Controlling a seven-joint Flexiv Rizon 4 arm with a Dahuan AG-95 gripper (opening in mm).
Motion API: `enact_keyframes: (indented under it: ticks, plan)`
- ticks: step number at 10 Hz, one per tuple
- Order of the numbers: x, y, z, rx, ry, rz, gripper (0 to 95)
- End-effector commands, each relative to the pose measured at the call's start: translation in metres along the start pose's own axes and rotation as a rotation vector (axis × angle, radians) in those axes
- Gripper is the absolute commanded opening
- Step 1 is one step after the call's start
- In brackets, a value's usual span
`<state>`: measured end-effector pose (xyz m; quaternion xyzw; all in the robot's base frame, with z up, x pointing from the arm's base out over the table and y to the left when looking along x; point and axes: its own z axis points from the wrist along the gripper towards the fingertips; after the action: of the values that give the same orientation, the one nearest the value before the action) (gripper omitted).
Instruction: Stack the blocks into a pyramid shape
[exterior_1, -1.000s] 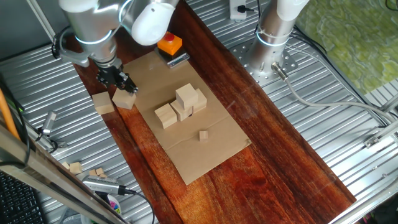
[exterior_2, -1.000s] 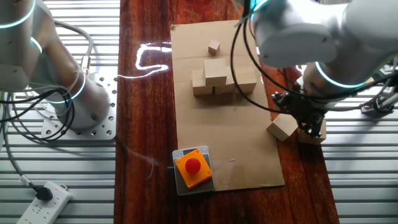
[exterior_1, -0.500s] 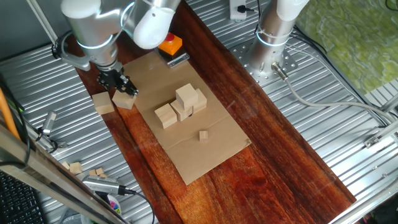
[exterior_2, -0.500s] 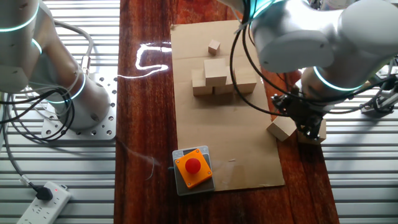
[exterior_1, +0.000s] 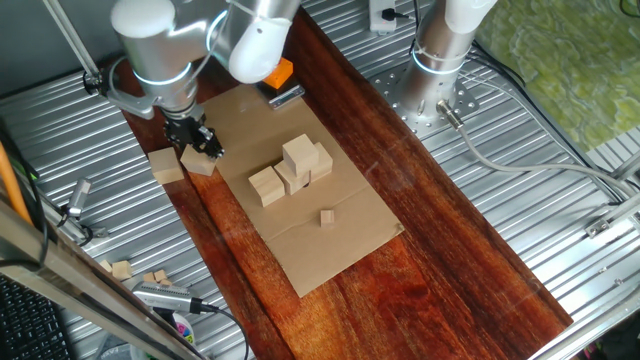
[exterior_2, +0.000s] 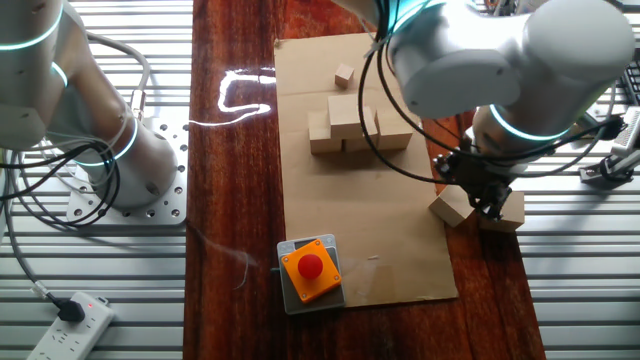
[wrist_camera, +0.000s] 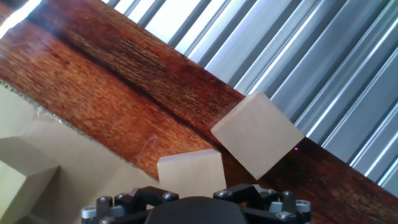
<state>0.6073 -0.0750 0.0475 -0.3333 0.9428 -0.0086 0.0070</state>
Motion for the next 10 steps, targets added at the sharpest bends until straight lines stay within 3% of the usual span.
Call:
enact_keyframes:
  ticks: [1, 2, 7, 10]
  plan:
    - [0.001, 0.000, 0.001, 0.012, -0.003, 0.009, 38.0]
    - [0.002, -0.001, 0.000, 0.014, -0.006, 0.035, 0.0]
    - [0.003, -0.004, -0.006, 0.021, 0.004, 0.061, 0.0]
    - [0.001, -0.003, -0.032, -0.004, 0.045, 0.145, 0.0]
